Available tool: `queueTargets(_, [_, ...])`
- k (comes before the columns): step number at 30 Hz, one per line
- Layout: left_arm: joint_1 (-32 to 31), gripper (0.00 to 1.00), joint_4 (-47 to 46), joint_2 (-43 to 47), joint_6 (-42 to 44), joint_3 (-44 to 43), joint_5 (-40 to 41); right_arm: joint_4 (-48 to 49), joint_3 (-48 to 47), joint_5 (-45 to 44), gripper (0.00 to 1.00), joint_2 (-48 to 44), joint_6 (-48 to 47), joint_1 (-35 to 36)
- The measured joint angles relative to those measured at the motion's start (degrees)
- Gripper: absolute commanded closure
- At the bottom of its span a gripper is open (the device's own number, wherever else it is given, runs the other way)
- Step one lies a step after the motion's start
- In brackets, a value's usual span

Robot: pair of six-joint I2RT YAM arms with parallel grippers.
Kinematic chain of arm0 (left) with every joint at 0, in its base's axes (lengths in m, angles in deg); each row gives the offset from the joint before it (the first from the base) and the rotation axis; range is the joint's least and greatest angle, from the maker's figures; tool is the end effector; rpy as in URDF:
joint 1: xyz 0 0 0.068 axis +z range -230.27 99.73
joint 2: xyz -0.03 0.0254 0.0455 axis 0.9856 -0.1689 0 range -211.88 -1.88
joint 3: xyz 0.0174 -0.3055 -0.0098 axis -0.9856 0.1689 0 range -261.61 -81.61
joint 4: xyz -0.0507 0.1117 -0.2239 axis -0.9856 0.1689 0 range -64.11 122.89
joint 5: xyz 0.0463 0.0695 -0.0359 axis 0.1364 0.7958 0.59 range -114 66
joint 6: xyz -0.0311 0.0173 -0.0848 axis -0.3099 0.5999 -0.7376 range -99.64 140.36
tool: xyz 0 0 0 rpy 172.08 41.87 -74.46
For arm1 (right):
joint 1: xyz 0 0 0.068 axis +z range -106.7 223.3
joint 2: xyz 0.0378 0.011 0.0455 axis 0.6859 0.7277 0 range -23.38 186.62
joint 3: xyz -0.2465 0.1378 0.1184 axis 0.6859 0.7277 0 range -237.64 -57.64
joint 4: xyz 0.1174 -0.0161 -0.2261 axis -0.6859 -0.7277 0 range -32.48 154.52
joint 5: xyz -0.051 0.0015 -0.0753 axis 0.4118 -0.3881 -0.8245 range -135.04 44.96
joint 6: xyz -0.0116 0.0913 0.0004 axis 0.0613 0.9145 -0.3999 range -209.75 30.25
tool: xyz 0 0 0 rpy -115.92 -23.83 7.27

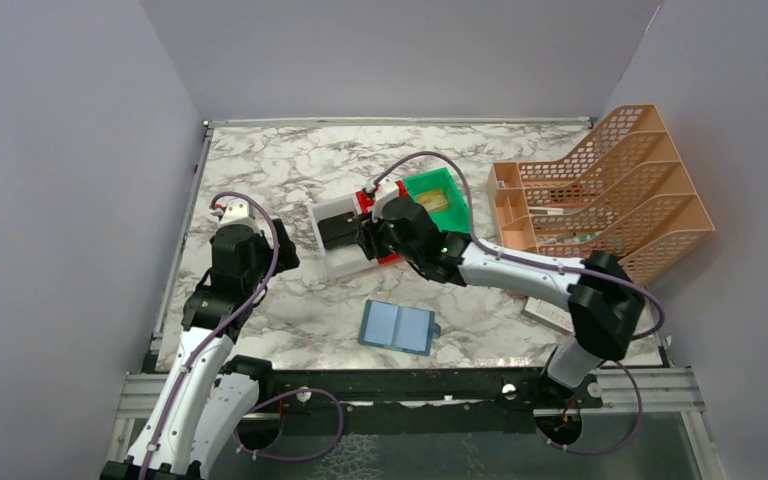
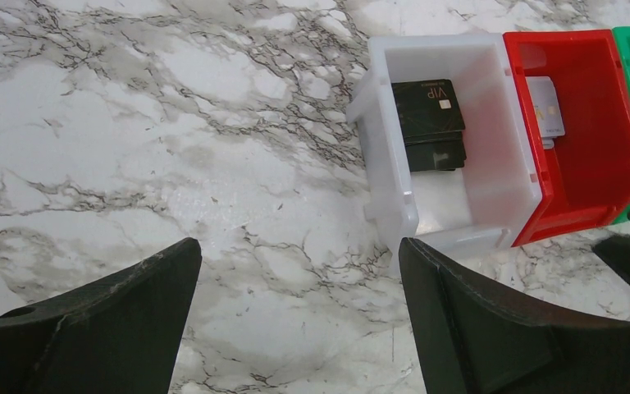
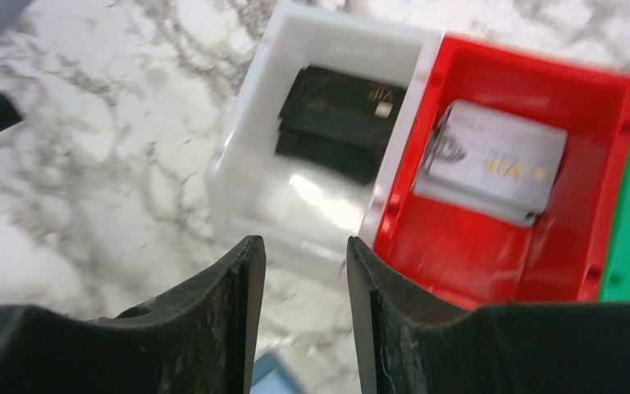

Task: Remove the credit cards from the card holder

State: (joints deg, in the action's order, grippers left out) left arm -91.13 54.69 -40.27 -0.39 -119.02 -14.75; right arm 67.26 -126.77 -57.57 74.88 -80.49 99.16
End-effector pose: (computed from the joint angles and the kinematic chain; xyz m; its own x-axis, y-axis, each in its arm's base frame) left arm 0.1601 -0.0171 0.2774 -0.4734 -0.2653 -0.8399 -0.1272 0.9642 -0.2328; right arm 0.2611 0.3532 0.2764 -0.3587 -0.2490 -0.8996 -0.6495 0.7588 0.0489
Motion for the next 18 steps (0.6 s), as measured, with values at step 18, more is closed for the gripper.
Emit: queueTargets(18, [0.0, 0.07, -0.2, -0.8, 0.0, 0.2, -0.7, -13.4, 18.0, -4.7, 0.31, -5.3, 31.1, 16.3])
